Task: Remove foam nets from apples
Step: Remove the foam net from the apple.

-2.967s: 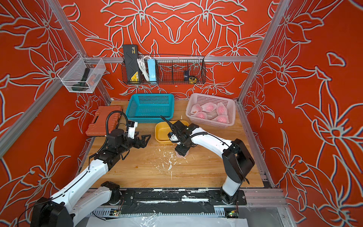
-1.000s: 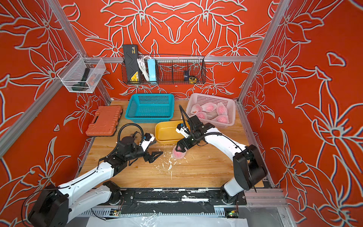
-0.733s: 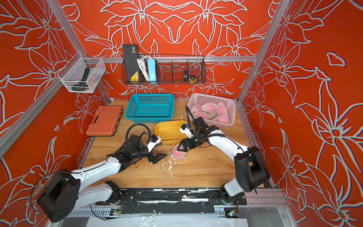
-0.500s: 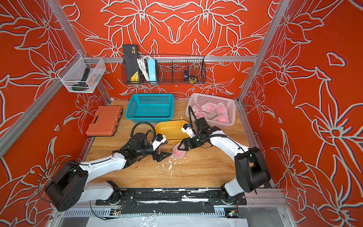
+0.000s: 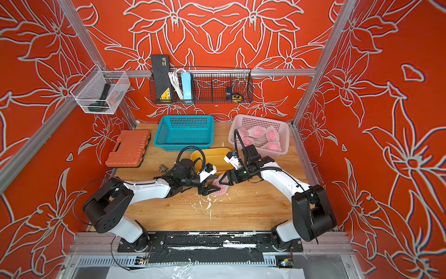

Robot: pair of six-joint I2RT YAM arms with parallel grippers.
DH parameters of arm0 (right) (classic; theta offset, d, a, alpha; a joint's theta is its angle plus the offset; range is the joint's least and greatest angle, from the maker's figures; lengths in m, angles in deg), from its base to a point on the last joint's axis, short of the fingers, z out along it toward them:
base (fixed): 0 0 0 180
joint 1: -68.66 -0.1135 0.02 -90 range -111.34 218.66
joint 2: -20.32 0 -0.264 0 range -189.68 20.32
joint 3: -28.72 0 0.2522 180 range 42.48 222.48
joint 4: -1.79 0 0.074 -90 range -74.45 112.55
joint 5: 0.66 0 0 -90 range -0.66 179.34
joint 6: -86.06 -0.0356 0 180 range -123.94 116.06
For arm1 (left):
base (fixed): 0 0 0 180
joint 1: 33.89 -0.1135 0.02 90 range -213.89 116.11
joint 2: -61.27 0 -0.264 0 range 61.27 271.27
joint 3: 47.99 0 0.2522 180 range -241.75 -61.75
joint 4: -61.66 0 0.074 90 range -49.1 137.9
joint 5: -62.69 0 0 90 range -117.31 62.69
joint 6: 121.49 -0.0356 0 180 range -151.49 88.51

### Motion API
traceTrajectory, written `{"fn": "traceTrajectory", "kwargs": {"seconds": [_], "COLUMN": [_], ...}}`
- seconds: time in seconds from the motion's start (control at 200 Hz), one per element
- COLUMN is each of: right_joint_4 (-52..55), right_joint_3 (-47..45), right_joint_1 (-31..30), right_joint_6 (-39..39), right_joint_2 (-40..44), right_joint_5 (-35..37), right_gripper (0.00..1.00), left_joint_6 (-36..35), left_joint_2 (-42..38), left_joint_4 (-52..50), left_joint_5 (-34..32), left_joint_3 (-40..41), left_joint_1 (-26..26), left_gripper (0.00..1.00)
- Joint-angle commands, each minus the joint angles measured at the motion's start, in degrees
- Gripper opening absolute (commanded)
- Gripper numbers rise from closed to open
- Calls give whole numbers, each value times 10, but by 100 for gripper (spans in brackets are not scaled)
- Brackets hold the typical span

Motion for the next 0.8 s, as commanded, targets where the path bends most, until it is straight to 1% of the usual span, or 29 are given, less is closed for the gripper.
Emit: {"fn": "traceTrajectory", "kwargs": {"seconds": [0.0, 0.085, 0.16, 0.3, 0.485, 0.706, 0.741, 0.796], "right_joint_4": [5, 4, 6, 7, 14, 20, 22, 28], "right_joint_3": [-9, -11, -8, -7, -8, -8, -7, -7], "right_joint_1": [4, 4, 5, 5, 5, 4, 5, 5], "right_joint_6": [11, 11, 12, 13, 17, 19, 21, 28], "right_joint_2": [-3, -5, -9, -11, -10, -4, -1, 6], "right_joint_5": [-15, -18, -18, -19, -14, 1, 8, 27], "right_gripper": [81, 81, 80, 79, 78, 78, 79, 83], "left_joint_6": [-3, -2, -10, -17, -16, -31, -29, -23], "left_joint_2": [23, 38, 54, 72, 72, 57, 53, 44], "left_joint_4": [19, 20, 1, -22, -26, -47, -45, -38], "left_joint_5": [14, 9, 4, 11, 9, 2, -1, -3], "left_joint_3": [-24, -33, -49, -66, -62, -50, -47, -40], "left_joint_1": [3, 5, 6, 6, 6, 5, 6, 5], "left_gripper": [67, 69, 68, 53, 40, 15, 13, 12]}}
